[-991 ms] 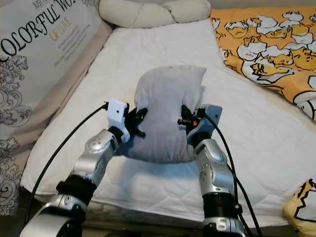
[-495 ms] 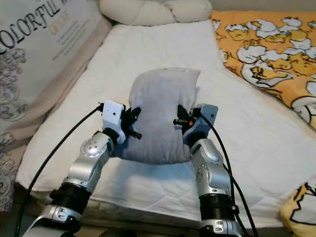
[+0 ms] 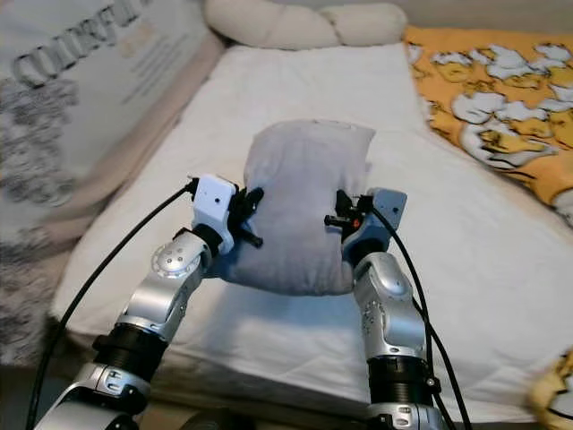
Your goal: Clean up the room
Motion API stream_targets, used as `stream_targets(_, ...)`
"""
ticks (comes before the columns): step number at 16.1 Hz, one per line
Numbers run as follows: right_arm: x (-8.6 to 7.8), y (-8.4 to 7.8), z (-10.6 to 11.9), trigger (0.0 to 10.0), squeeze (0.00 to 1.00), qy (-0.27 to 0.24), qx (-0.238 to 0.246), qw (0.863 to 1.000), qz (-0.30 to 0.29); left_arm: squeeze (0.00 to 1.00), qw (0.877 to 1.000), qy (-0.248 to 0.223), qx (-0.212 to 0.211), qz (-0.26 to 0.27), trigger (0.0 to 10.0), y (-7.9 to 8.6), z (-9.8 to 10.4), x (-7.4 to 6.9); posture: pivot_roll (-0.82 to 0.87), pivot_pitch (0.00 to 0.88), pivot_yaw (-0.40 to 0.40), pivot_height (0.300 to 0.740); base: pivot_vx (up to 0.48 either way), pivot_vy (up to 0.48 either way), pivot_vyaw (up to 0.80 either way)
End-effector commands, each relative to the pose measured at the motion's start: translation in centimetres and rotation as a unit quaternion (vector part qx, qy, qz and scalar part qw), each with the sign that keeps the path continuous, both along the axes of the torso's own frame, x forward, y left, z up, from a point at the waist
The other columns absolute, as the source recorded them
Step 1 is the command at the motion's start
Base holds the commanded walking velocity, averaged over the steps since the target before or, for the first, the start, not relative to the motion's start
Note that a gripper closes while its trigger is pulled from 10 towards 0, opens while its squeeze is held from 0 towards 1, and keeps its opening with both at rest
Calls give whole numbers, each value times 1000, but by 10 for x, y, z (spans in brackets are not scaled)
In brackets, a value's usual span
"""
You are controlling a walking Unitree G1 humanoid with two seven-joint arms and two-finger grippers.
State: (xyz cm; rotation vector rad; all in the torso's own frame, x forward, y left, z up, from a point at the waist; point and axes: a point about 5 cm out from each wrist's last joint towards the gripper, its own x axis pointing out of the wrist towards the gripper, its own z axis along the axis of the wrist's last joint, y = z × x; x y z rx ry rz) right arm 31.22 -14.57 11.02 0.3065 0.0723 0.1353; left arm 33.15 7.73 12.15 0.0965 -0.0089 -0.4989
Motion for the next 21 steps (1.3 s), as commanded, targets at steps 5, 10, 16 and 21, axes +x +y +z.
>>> stream_targets(5,-1,1,1,10000,0,8,-15,1000,-2,0,1000,-10,2,13,10000,3,3,2,-13,0,58,740,0,381,0)
stream_targets(10,3,6,1,10000,0,16,-33,999,16,0,1000,-12,-1,29,10000,6,3,1,25,0,9,740,0,386,-283)
stream_targets(16,1,-1,-1,10000,0,22,-36,999,-8,0,1000,-7,-4,30,10000,5,1,-1,13,0,18,740,0,386,-492)
stream_targets(21,3,-2,-1,10000,0,25,-31,999,-17,0,999,-11,-11,33,10000,5,6,1,20,0,22,740,0,148,0)
